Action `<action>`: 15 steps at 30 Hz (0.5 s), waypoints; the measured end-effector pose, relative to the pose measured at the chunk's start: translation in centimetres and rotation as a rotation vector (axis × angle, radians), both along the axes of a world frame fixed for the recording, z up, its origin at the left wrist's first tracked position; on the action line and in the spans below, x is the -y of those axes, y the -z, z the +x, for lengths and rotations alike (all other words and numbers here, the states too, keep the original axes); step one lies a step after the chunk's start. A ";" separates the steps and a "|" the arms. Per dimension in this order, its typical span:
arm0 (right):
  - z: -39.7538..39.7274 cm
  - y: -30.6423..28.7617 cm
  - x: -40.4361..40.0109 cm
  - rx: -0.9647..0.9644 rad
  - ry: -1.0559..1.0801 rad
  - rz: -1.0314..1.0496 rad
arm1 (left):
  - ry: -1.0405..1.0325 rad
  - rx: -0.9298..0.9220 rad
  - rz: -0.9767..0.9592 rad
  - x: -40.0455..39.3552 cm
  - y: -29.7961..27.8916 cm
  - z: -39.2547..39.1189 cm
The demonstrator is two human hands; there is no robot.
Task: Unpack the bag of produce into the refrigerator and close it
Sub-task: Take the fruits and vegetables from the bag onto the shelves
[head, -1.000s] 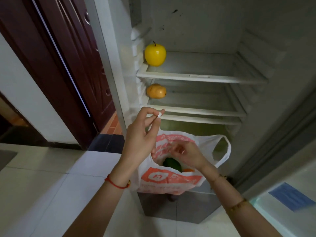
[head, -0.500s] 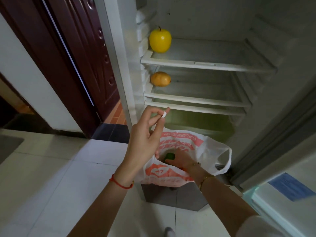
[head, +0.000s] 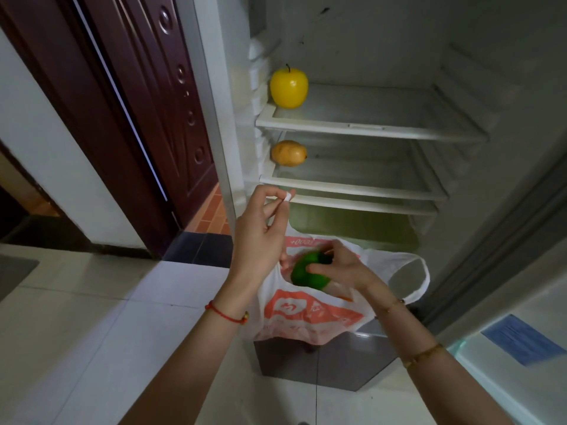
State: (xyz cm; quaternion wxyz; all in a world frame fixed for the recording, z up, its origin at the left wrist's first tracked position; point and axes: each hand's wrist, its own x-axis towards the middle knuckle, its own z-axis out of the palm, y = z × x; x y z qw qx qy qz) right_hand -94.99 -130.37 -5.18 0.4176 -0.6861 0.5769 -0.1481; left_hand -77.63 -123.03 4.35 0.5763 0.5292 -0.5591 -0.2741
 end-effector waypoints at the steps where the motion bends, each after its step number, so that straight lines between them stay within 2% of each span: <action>1: -0.4 -1.1 0.1 0.026 0.019 -0.013 | 0.003 -0.005 0.005 0.2 -0.1 -0.1; 15: -1.3 -16.2 2.9 0.408 0.275 -0.648 | 0.031 -0.085 0.047 4.2 -2.1 -1.2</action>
